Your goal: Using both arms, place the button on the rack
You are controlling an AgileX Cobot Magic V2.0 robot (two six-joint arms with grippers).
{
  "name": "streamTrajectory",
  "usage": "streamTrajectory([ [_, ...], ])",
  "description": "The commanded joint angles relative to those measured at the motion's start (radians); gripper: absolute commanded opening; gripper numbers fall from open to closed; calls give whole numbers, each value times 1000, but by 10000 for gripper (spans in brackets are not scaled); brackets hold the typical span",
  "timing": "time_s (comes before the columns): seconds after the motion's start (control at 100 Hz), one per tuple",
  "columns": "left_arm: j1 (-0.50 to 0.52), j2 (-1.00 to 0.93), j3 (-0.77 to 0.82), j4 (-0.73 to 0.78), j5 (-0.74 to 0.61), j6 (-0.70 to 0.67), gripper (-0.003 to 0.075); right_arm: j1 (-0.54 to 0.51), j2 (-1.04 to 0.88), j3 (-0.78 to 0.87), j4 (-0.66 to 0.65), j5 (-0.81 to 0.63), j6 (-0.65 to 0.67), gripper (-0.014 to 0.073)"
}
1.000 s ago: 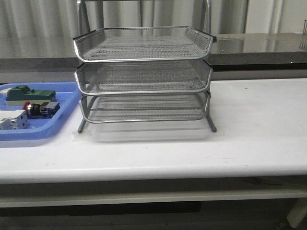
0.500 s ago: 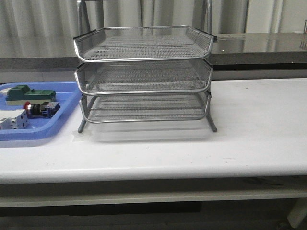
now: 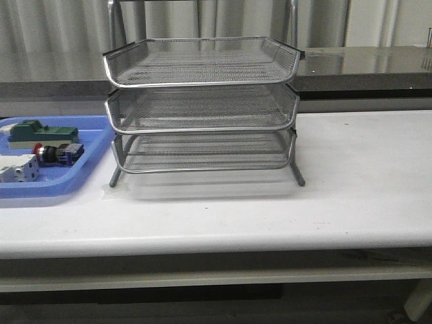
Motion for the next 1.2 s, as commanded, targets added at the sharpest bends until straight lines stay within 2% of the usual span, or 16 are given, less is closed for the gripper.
streamTrajectory([
  [0.0,2,-32,46,-2,-73,-9,4,-5,116,-93,33,1,-1,-67],
  [0.26,2,-32,46,-2,-73,-9,4,-5,335,-139,105,-15,-1,-67],
  [0.56,2,-32,46,-2,-73,-9,4,-5,444,-139,191,-16,-1,-60],
  [0.65,2,-32,46,-2,-73,-9,4,-5,453,-139,216,-15,-1,9],
  [0.82,2,-32,46,-2,-73,-9,4,-5,454,-139,261,-37,-1,270],
  [0.89,2,-32,46,-2,-73,-9,4,-5,455,-139,288,-50,-1,341],
  [1.19,2,-32,46,-2,-73,-9,4,-1,565,-139,465,-178,-18,350],
])
